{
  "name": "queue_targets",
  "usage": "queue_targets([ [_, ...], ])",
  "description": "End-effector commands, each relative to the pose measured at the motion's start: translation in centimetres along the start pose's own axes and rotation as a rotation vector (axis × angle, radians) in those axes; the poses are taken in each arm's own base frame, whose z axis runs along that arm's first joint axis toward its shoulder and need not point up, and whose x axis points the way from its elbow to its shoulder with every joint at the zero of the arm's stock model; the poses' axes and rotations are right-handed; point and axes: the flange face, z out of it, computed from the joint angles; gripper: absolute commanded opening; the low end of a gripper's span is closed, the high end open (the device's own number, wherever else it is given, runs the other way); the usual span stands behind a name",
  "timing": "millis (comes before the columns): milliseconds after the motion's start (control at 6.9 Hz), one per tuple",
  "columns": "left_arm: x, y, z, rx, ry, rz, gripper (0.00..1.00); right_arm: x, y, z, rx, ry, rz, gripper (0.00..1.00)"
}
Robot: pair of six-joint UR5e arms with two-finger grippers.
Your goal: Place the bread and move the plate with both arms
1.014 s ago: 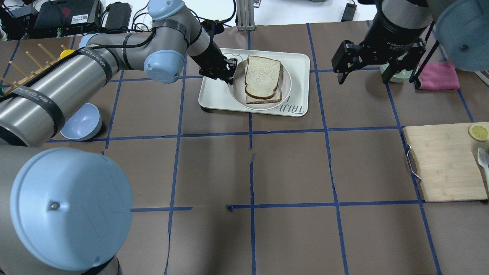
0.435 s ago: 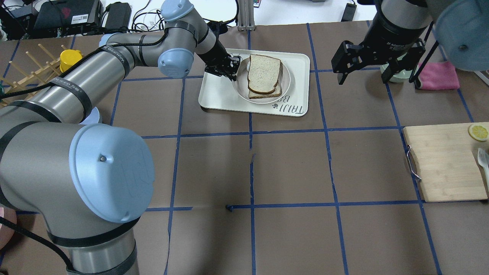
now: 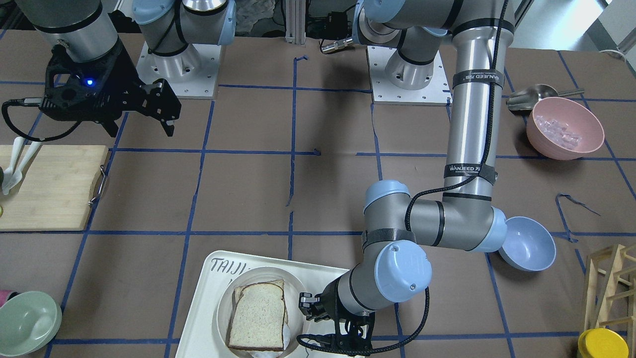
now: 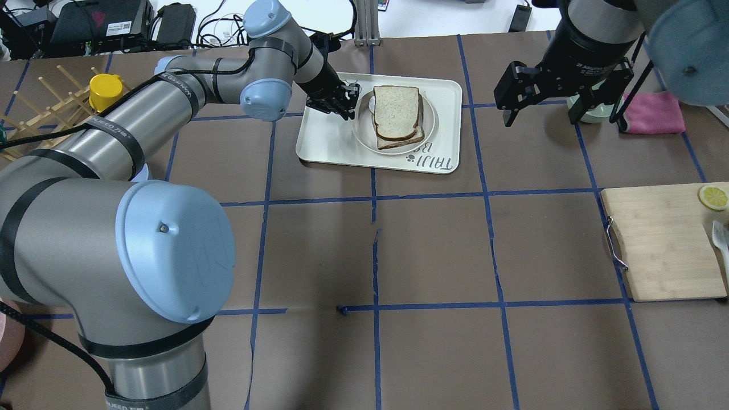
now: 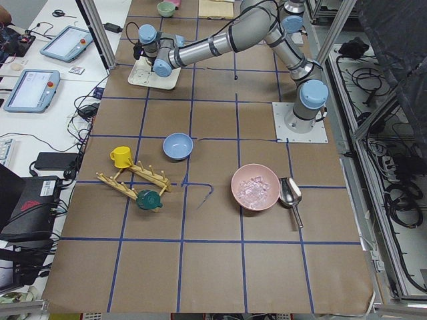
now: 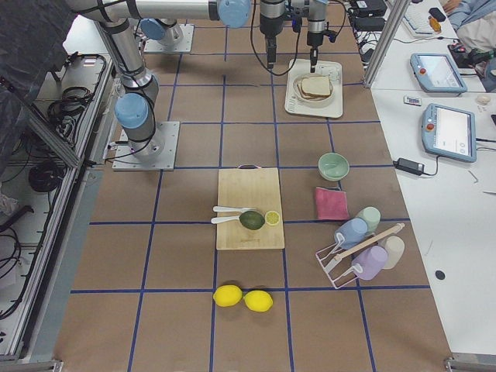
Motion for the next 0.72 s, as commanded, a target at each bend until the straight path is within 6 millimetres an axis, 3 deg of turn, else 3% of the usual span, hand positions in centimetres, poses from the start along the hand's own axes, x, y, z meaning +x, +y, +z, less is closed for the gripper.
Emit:
queue_targets([
  [0,1.0,-0.2,-2.9,0.034,-0.007,-0.032,1.00,0.0,0.0,0.0,0.000,0.001,-0.003,1.00],
  [290,-0.2,0.8,-8.4,0.039,-0.117,-0.059,1.00,0.0,0.0,0.0,0.001,-0.001,-0.003,1.00],
  [435,-0.1,1.9,-11.2,0.010,-0.205,-0.068,1.00,0.0,0.0,0.0,0.001,-0.001,-0.003,1.00],
  [580,0.6,3.6,-15.4,-0.036,-0.249,-0.084,1.00,0.0,0.0,0.0,0.000,-0.004,-0.003,1.00],
])
